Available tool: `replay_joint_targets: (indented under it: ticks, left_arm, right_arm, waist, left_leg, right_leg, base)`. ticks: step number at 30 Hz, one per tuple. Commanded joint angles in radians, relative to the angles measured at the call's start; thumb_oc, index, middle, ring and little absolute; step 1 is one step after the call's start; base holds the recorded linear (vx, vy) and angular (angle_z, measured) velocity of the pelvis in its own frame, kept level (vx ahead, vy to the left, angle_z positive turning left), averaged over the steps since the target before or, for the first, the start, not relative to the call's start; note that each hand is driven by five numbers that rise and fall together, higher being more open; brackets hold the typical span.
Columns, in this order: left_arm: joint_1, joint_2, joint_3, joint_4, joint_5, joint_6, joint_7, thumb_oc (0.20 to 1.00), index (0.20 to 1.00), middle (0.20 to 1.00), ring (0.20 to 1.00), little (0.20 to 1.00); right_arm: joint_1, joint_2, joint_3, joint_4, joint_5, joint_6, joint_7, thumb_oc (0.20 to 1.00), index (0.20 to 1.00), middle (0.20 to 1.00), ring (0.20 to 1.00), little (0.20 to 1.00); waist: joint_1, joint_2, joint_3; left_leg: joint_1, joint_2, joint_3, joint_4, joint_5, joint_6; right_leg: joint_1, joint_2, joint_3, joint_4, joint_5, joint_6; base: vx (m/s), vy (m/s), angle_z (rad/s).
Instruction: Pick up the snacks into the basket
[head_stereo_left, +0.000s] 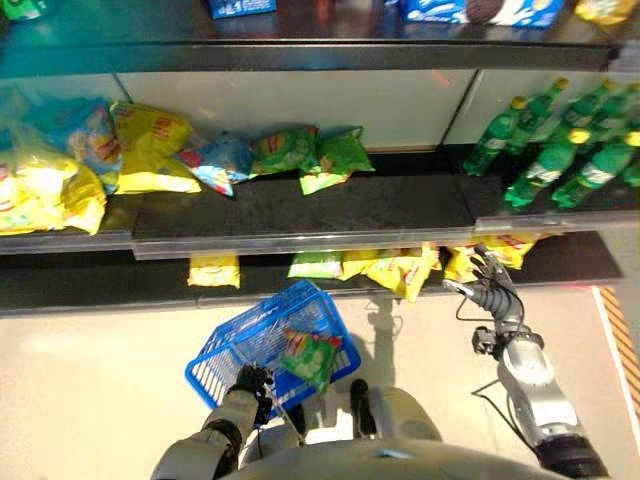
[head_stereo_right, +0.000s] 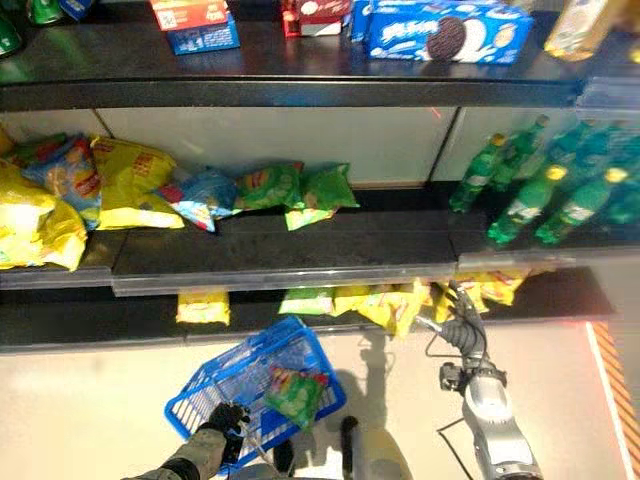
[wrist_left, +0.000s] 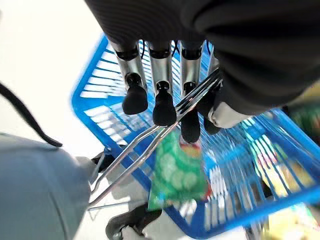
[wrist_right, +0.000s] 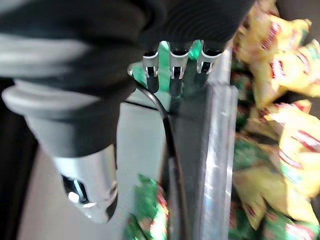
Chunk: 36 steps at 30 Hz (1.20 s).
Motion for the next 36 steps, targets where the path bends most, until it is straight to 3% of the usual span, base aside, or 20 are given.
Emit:
replay_joint_targets:
  ticks: [1, 6, 7, 9, 11, 15, 18, 19, 20, 21, 22, 23, 26, 29, 30, 31, 32, 33, 34, 36]
  left_arm:
    - [0.041, 0.092, -0.035, 0.037, 0.105, 0.034, 0.031, 0.2, 0.2, 0.2, 0.2, 0.2]
    - [0.023, 0.092, -0.022, 0.017, 0.069, 0.022, 0.05, 0.2, 0.2, 0.2, 0.2, 0.2]
    - [0.025, 0.098, -0.018, 0.009, 0.066, 0.018, 0.058, 0.2, 0.2, 0.2, 0.2, 0.2]
    - [0.027, 0.101, -0.02, 0.005, 0.061, 0.016, 0.064, 0.2, 0.2, 0.2, 0.2, 0.2]
    - [0.041, 0.092, 0.009, -0.01, 0.007, 0.003, 0.08, 0.2, 0.2, 0.2, 0.2, 0.2]
    - [0.064, 0.058, 0.045, -0.024, -0.072, -0.005, 0.095, 0.2, 0.2, 0.2, 0.2, 0.2]
    - [0.069, 0.041, 0.035, -0.045, -0.071, -0.004, 0.114, 0.2, 0.2, 0.2, 0.2, 0.2]
    - [0.071, 0.034, 0.033, -0.059, -0.075, -0.004, 0.117, 0.2, 0.2, 0.2, 0.2, 0.2]
    - [0.079, 0.026, 0.035, -0.071, -0.084, -0.007, 0.123, 0.2, 0.2, 0.2, 0.2, 0.2]
    - [0.079, 0.027, 0.035, -0.071, -0.084, -0.006, 0.123, 0.2, 0.2, 0.2, 0.2, 0.2]
    - [0.085, 0.02, 0.047, -0.066, -0.092, -0.009, 0.125, 0.2, 0.2, 0.2, 0.2, 0.2]
    - [0.085, 0.02, 0.047, -0.066, -0.092, -0.009, 0.125, 0.2, 0.2, 0.2, 0.2, 0.2]
    - [0.097, 0.012, 0.063, -0.042, -0.083, 0.003, 0.114, 0.2, 0.2, 0.2, 0.2, 0.2]
    - [0.094, 0.02, 0.055, -0.033, -0.065, 0.017, 0.111, 0.2, 0.2, 0.2, 0.2, 0.2]
    - [0.085, 0.028, 0.051, -0.032, -0.062, 0.016, 0.11, 0.2, 0.2, 0.2, 0.2, 0.2]
    - [0.058, 0.038, 0.037, -0.034, -0.049, 0.024, 0.109, 0.2, 0.2, 0.2, 0.2, 0.2]
    - [0.057, 0.038, 0.038, -0.034, -0.049, 0.024, 0.109, 0.2, 0.2, 0.2, 0.2, 0.2]
    - [0.052, 0.037, 0.029, -0.038, -0.052, 0.025, 0.106, 0.2, 0.2, 0.2, 0.2, 0.2]
    - [0.042, 0.037, 0.019, -0.043, -0.056, 0.022, 0.109, 0.2, 0.2, 0.2, 0.2, 0.2]
    - [0.028, 0.033, -0.005, -0.046, -0.051, 0.02, 0.112, 0.2, 0.2, 0.2, 0.2, 0.2]
  right_arm:
    - [-0.043, -0.001, -0.047, -0.108, 0.026, -0.051, -0.024, 1.0, 1.0, 1.0, 1.0, 1.0]
    - [-0.059, 0.011, -0.055, -0.172, 0.02, -0.045, -0.038, 1.0, 1.0, 1.0, 1.0, 1.0]
    - [-0.058, 0.01, -0.061, -0.189, 0.015, -0.043, -0.037, 1.0, 1.0, 1.0, 1.0, 1.0]
    - [-0.055, 0.013, -0.064, -0.202, 0.015, -0.042, -0.036, 1.0, 1.0, 1.0, 1.0, 1.0]
    - [-0.052, 0.003, -0.047, -0.224, 0.032, -0.045, -0.018, 1.0, 1.0, 1.0, 1.0, 1.0]
    - [-0.04, -0.025, -0.033, -0.207, 0.012, -0.033, -0.027, 1.0, 1.0, 1.0, 1.0, 1.0]
    - [-0.03, -0.033, -0.038, -0.196, 0.006, -0.034, -0.047, 1.0, 1.0, 1.0, 1.0, 1.0]
    - [-0.024, -0.037, -0.046, -0.193, 0.002, -0.032, -0.058, 1.0, 1.0, 1.0, 1.0, 1.0]
    - [-0.025, -0.039, -0.044, -0.189, -0.001, -0.031, -0.064, 1.0, 1.0, 1.0, 1.0, 1.0]
    - [-0.026, -0.039, -0.044, -0.189, -0.001, -0.031, -0.064, 1.0, 1.0, 1.0, 1.0, 1.0]
    - [-0.036, -0.045, -0.04, -0.173, -0.015, -0.03, -0.064, 1.0, 1.0, 1.0, 1.0, 1.0]
    - [-0.037, -0.045, -0.04, -0.172, -0.015, -0.03, -0.064, 1.0, 1.0, 1.0, 1.0, 1.0]
    - [-0.023, -0.028, -0.053, -0.165, -0.035, -0.029, -0.076, 1.0, 1.0, 1.0, 1.0, 1.0]
    - [-0.009, 0.011, -0.065, -0.165, -0.047, -0.026, -0.093, 1.0, 1.0, 1.0, 1.0, 1.0]
    - [-0.004, 0.023, -0.07, -0.163, -0.049, -0.028, -0.094, 1.0, 1.0, 1.0, 1.0, 1.0]
    - [-0.005, 0.039, -0.079, -0.165, -0.061, -0.023, -0.092, 1.0, 1.0, 1.0, 1.0, 1.0]
    - [-0.006, 0.039, -0.079, -0.166, -0.061, -0.023, -0.092, 1.0, 1.0, 1.0, 1.0, 1.0]
    - [-0.004, 0.041, -0.085, -0.174, -0.062, -0.021, -0.082, 1.0, 1.0, 1.0, 1.0, 1.0]
    - [-0.003, 0.045, -0.096, -0.178, -0.059, -0.025, -0.086, 1.0, 1.0, 1.0, 1.0, 1.0]
    - [-0.003, 0.051, -0.107, -0.166, -0.062, -0.026, -0.099, 1.0, 1.0, 1.0, 1.0, 1.0]
  waist:
    - [0.039, 0.031, -0.023]
    - [0.058, 0.023, -0.058]
    - [0.058, 0.012, -0.064]
    - [0.058, 0.005, -0.071]
    - [0.075, 0.001, -0.085]
    - [0.084, 0.015, -0.069]
    - [0.077, 0.007, -0.042]
    - [0.083, 0.002, -0.029]
    - [0.096, -0.004, -0.015]
    - [0.095, -0.005, -0.016]
    - [0.115, -0.017, -0.009]
    - [0.115, -0.018, -0.011]
    - [0.118, 0.0, -0.034]
    - [0.11, 0.005, -0.048]
    - [0.097, -0.008, -0.044]
    - [0.07, -0.019, -0.026]
    - [0.071, -0.018, -0.028]
    - [0.056, -0.009, -0.012]
    - [0.038, 0.012, 0.004]
    - [0.029, 0.017, 0.012]
  left_leg:
    - [-0.002, -0.031, -0.047, 0.009, -0.047, -0.005]
    - [0.002, 0.019, -0.021, 0.025, -0.055, -0.042]
    - [-0.002, 0.031, -0.021, 0.038, -0.058, -0.052]
    - [0.001, 0.047, -0.011, 0.039, -0.056, -0.062]
    - [0.001, 0.096, 0.015, 0.049, -0.035, -0.094]
    - [-0.042, 0.187, -0.003, 0.098, 0.065, -0.132]
    - [-0.091, 0.237, 0.019, 0.186, 0.131, -0.127]
    - [-0.115, 0.237, 0.038, 0.213, 0.132, -0.119]
    - [-0.136, 0.173, 0.0, 0.241, 0.086, -0.103]
    - [-0.14, 0.172, -0.001, 0.242, 0.087, -0.101]
    - [-0.189, 0.026, -0.036, 0.248, -0.009, -0.058]
    - [-0.192, 0.025, -0.036, 0.247, -0.006, -0.057]
    - [-0.17, -0.083, 0.115, 0.149, -0.027, 0.003]
    - [-0.105, -0.074, 0.184, 0.036, -0.011, 0.016]
    - [-0.087, -0.085, 0.168, 0.032, -0.021, 0.023]
    - [-0.057, -0.056, 0.163, 0.032, -0.033, 0.031]
    - [-0.063, -0.054, 0.165, 0.032, -0.03, 0.031]
    - [-0.038, -0.041, 0.158, 0.032, -0.039, 0.041]
    - [-0.029, -0.02, 0.144, 0.029, -0.032, 0.043]
    - [-0.014, -0.017, 0.114, 0.025, -0.03, 0.039]
  right_leg:
    - [0.047, -0.071, -0.063, -0.074, 0.067, -0.017]
    - [0.11, -0.221, -0.003, -0.187, 0.148, 0.026]
    - [0.151, -0.221, 0.024, -0.225, 0.139, 0.033]
    - [0.158, -0.205, 0.06, -0.24, 0.121, 0.04]
    - [0.181, -0.173, 0.026, -0.297, 0.081, 0.044]
    - [0.216, -0.076, 0.017, -0.352, 0.049, -0.001]
    - [0.26, -0.031, 0.001, -0.402, 0.05, -0.034]
    - [0.269, -0.023, -0.007, -0.41, 0.047, -0.047]
    - [0.273, -0.016, 0.0, -0.413, 0.045, -0.056]
    - [0.27, -0.017, -0.001, -0.414, 0.047, -0.056]
    - [0.284, -0.006, 0.005, -0.419, 0.053, -0.061]
    - [0.281, -0.007, 0.005, -0.419, 0.055, -0.06]
    - [0.28, 0.064, -0.009, -0.395, 0.043, -0.065]
    - [0.272, 0.083, -0.067, -0.29, 0.022, -0.038]
    - [0.24, 0.065, -0.085, -0.203, 0.045, -0.005]
    - [0.129, 0.022, -0.11, 0.054, 0.166, 0.099]
    - [0.124, 0.024, -0.109, 0.051, 0.172, 0.099]
    - [0.088, 0.0, -0.12, 0.159, 0.199, 0.099]
    - [0.031, 0.024, -0.095, 0.259, 0.186, 0.099]
    - [0.009, -0.018, -0.081, 0.232, 0.145, 0.091]
  base:
    - [-0.04, -0.224, -0.22]
    - [0.0, -0.306, -0.44]
    - [0.0, -0.364, -0.63]
    - [0.0, -0.288, -0.43]
    - [-0.02, -0.432, -0.33]
    - [-0.02, -0.434, -0.2]
    - [-0.01, -0.414, -0.01]
    - [-0.04, -0.412, 0.15]
    - [-0.03, -0.282, 0.28]
    - [0.01, -0.318, 0.37]
    - [0.02, -0.175, 0.24]
    - [0.07, -0.308, 0.18]
    - [0.09, -0.194, -0.05]
    - [0.09, -0.106, -0.05]
    - [0.06, -0.163, 0.15]
    - [0.01, -0.125, 0.23]
    - [0.0, -0.129, 0.47]
    - [0.01, 0.014, 0.74]
    - [0.05, 0.031, 0.85]
    - [0.12, 0.016, 0.72]
